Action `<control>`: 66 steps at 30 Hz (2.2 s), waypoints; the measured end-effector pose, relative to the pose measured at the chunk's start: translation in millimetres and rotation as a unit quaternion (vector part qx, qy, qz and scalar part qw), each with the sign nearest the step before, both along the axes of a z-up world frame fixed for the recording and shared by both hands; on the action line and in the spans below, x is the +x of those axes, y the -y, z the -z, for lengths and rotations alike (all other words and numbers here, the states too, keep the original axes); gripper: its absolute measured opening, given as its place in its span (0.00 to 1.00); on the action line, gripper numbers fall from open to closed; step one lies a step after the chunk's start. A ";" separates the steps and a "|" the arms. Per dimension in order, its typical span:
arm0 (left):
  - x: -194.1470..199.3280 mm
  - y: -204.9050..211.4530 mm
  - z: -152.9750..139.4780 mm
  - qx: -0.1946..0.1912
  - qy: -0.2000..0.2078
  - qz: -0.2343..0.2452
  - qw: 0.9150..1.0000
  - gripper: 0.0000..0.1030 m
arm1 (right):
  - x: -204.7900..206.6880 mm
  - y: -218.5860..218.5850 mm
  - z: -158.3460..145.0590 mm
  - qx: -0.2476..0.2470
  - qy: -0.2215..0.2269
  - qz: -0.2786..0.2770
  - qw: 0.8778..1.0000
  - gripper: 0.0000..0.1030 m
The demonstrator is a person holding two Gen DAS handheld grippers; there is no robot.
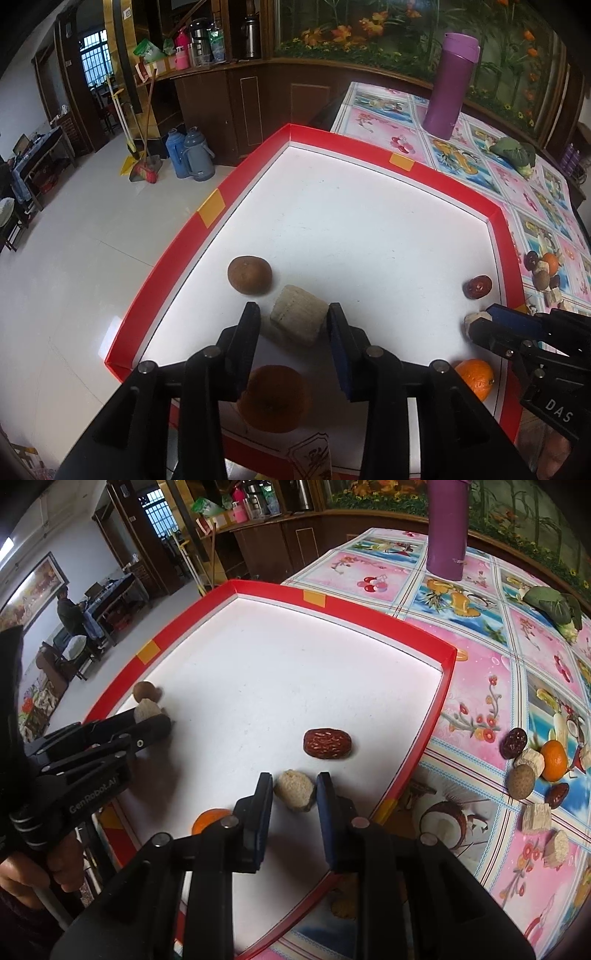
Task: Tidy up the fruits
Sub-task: 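Lower the beige chunk into the tray with the right tool while the left tool releases its chunk, then grasp a brown kiwi with the left tool while the right tool reaches toward an orange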
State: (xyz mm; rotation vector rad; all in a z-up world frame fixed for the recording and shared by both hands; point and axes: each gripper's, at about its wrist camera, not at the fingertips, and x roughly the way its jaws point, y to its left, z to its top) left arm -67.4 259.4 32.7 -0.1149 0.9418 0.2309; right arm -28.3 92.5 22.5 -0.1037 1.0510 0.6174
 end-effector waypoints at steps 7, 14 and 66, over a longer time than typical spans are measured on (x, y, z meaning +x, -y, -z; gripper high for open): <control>-7.3 11.6 -18.0 0.006 0.021 0.009 1.000 0.43 | -12.5 19.6 -25.3 0.050 0.042 -0.009 0.998 0.45; -10.8 34.8 -30.5 0.009 0.033 0.033 0.999 0.47 | -14.9 77.4 -44.0 0.070 0.077 0.046 0.994 0.51; 79.2 234.2 10.5 -0.080 -0.018 0.264 0.961 0.20 | 34.9 253.2 -19.7 0.085 0.062 0.190 0.976 0.51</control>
